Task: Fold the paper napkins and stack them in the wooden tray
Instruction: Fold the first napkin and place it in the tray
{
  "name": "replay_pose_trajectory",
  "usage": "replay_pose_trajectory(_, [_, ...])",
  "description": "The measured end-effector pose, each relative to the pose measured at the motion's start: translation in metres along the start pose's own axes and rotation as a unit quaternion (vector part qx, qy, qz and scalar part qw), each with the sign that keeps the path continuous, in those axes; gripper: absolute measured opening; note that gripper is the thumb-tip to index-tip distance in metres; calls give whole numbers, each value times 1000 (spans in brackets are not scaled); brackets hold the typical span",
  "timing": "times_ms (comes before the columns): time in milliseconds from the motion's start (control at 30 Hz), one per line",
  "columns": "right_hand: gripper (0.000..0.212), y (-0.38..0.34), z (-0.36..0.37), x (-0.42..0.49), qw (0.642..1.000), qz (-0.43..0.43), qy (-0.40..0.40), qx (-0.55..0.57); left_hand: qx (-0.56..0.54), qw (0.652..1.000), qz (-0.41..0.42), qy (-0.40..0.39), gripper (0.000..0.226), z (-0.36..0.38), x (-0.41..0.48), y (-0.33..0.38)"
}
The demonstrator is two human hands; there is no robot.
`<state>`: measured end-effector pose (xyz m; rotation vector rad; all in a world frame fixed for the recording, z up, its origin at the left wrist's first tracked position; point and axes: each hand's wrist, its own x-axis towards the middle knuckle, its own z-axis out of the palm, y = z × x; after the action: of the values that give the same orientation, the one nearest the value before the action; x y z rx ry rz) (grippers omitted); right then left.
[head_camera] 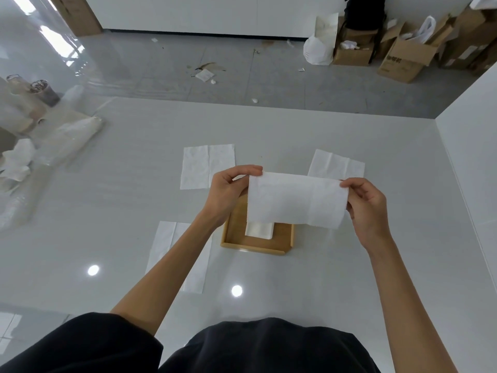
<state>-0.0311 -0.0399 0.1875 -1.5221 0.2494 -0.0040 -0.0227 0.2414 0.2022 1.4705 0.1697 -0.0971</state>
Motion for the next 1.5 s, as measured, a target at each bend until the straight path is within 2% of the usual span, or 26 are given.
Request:
replay_pose_trajectory(133, [31,4,8,-3,993,70,-11,91,19,1000,-6,20,29,-3,-3,-5])
replay_pose_trajectory(200, [25,6,14,-6,991,87,-4,97,29,999,-7,21,28,-5,-2,-6])
replay_pose_trajectory(300, [10,17,18,-8,998,41,41,-24,26,1000,-10,9,29,-8,3,-5])
replay_pose_trajectory(400, [17,10,21,-11,997,-15,67,-34,41,999,-17,-8,30,-9,7,-7])
replay_pose_trajectory(467, [22,-4,21,-11,994,-63,58,-66,114,993,-3,-7,35,-12,6,-16])
replay_pose_trajectory(533, [25,-21,21,-11,986,-105,11,-132,207,977,59,-5,39,-12,2,-28])
replay_pose_trajectory(600, [28,-39,25,-8,967,-113,-82,-214,243,963,98,-65,37,-2,-4,-29])
replay_pose_trajectory(700, [34,-57,34,-2,918,-86,-218,-319,255,944,68,-199,44,30,-9,-15])
replay_pose_trajectory(767, [36,-66,38,2,904,-75,-260,-330,237,939,38,-246,34,47,-8,-12])
replay_pose_trajectory(800, [36,-70,39,3,902,-74,-268,-330,222,943,27,-245,24,52,-8,-13])
replay_pose_trajectory(867, [37,-75,37,3,911,-85,-254,-312,185,959,16,-216,17,57,-9,-14])
replay_pose_trajectory(967, [37,-67,24,-2,962,-117,-129,-211,112,983,-10,-142,20,58,-14,-13])
replay_pose_trajectory(1033, [49,-45,14,-5,986,-35,-74,-144,59,993,-29,-102,15,55,-16,-14])
replay_pose_trajectory(1100, [67,-21,11,-14,989,53,-89,-109,48,995,-36,-82,12,51,-17,-15])
replay_pose_trajectory(1133, [70,-7,11,-18,987,71,-107,-92,46,995,-37,-80,13,49,-18,-16])
replay_pose_trajectory(1233, [55,13,23,-29,988,98,-109,-41,46,996,-46,-59,15,46,-20,-18])
replay_pose_trajectory(1300, [37,16,31,-30,993,102,-62,-15,45,996,-59,-45,15,45,-22,-21])
replay_pose_trajectory(1400, [21,16,34,-23,995,101,-9,-9,43,995,-78,-53,19,43,-24,-25])
replay_pose_trajectory(1500, [10,14,33,-18,995,97,-12,-22,58,993,-82,-58,20,40,-23,-24])
